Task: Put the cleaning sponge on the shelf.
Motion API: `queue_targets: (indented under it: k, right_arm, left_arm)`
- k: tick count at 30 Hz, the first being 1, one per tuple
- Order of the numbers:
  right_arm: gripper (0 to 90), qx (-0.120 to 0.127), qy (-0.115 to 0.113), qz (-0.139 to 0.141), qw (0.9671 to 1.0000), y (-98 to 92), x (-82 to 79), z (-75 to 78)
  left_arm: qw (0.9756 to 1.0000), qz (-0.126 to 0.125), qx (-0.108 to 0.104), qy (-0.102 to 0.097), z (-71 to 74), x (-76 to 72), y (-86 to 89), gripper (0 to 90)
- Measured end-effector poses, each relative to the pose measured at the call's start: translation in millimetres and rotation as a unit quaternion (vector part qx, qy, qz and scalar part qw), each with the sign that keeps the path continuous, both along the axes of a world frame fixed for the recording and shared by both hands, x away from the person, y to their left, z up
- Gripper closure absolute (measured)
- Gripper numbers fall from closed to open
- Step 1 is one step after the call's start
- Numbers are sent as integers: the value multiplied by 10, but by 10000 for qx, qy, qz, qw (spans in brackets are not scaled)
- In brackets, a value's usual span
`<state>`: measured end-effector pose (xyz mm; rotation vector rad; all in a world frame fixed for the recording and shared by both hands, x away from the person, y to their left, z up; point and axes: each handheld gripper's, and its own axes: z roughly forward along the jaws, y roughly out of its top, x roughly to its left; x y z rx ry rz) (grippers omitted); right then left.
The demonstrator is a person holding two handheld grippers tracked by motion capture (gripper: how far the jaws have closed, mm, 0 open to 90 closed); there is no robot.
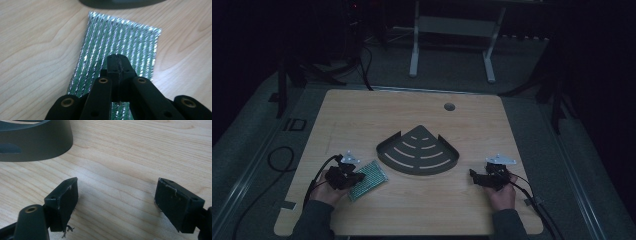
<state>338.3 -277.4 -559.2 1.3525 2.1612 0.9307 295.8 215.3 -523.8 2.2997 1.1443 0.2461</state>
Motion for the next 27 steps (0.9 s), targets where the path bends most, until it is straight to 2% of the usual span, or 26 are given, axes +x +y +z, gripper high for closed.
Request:
queue_targets:
  k: [2, 4, 10, 17, 20, 22, 27]
  right_arm:
    - [186, -1, -1, 1, 10000, 0, 0, 0]
    - [186, -1, 0, 0, 10000, 0, 0, 0]
    - [186, -1, -1, 0, 10000, 0, 0, 0]
    - [186, 0, -2, 0, 10000, 0, 0, 0]
    - [186, -3, -1, 1, 10000, -1, 0, 0]
    - [186, 0, -5, 1, 10000, 0, 0, -1]
    - [186, 1, -4, -1, 10000, 0, 0, -1]
  left_arm:
    - [9999, 106, 11, -8, -1, 13, 27, 900]
    - [9999, 106, 11, -8, -1, 13, 27, 900]
    - [9991, 426, 35, 0, -1, 99, 145, 900]
    - [9980, 619, 70, 51, 6, 187, 259, 900]
    - [9977, 640, 6, 200, 15, 216, 292, 900]
    - [9978, 593, 63, 278, 38, 242, 296, 894]
    - [9984, 458, 158, 279, 174, 320, 326, 845]
